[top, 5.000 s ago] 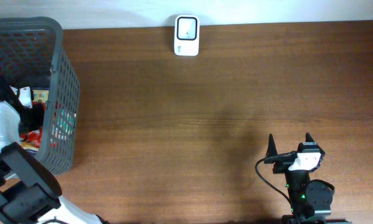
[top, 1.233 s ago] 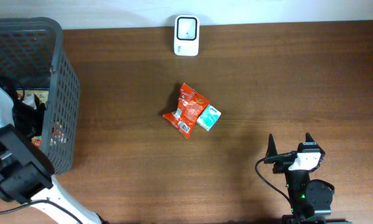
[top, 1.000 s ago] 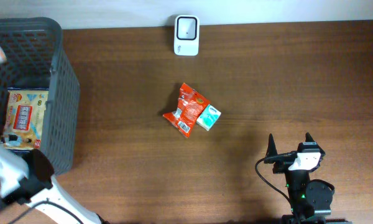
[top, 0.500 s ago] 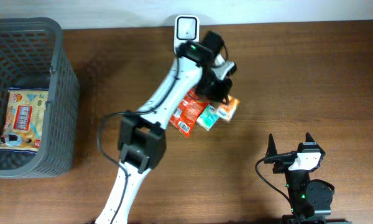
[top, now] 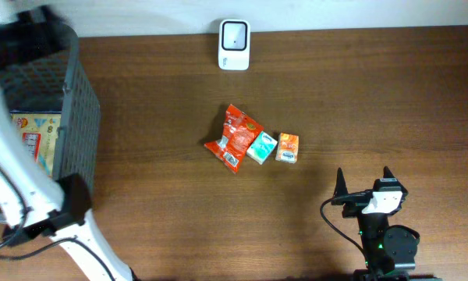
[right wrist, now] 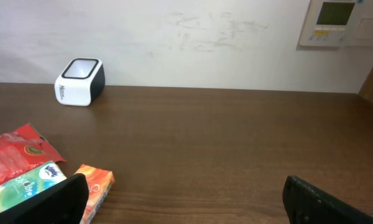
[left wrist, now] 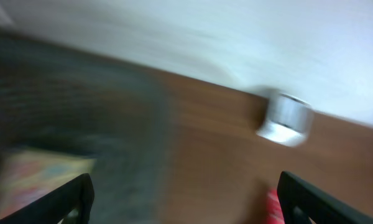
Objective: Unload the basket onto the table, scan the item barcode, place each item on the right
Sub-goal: 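Take the yellow snack bag from the basket, drop it on the pile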
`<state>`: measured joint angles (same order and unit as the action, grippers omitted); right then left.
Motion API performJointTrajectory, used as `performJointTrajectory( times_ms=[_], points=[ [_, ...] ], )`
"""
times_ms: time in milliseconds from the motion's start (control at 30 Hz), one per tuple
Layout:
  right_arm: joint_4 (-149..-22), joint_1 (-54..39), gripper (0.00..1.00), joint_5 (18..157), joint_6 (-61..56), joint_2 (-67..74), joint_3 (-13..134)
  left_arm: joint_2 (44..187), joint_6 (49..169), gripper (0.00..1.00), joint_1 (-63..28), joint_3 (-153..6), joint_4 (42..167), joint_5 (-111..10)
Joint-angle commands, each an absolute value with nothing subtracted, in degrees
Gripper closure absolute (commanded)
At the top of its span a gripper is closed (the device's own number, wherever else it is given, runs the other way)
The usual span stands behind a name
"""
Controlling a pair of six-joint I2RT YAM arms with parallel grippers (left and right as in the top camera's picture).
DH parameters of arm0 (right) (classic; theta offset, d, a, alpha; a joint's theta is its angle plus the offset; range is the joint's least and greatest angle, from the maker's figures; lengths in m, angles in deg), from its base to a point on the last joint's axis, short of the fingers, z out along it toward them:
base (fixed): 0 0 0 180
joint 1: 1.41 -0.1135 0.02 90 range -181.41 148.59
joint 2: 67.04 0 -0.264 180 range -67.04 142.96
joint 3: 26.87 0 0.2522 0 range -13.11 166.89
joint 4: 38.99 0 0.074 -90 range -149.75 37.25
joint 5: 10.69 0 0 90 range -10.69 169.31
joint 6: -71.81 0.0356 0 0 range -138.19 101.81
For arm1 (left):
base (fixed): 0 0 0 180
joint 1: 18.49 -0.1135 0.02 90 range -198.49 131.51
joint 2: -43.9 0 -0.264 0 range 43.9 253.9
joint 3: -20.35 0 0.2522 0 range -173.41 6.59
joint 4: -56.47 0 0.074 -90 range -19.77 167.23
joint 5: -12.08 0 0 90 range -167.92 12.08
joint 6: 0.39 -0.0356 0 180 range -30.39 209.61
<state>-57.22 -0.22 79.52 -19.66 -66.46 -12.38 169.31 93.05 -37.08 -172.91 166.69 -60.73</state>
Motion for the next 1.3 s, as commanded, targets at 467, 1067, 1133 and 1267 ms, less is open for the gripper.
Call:
performJointTrajectory(
  times_ms=[467, 1067, 1133, 1267],
  points=[
    [-57.4, 0.1, 0.01, 79.2, -19.4, -66.8, -12.8, 170.4, 85.9, 0.05, -50.1, -96.3, 128.3, -93.3],
    [-57.4, 0.1, 0.01, 79.2, -19.4, -66.8, -12.8, 153.6, 91.8, 1.0, -41.3, -148.3, 147.8, -20.5],
    [-57.4, 0.1, 0.01, 79.2, -19.4, -66.8, -12.8, 154.6, 91.7, 1.0, -28.1, -145.5, 154.1, -22.1],
    [-57.4, 0.1, 0.01, 79.2, -19.4, -66.8, -12.8, 162.6, 91.1, 1.0, -5.2, -131.2, 154.4, -41.7]
  ],
)
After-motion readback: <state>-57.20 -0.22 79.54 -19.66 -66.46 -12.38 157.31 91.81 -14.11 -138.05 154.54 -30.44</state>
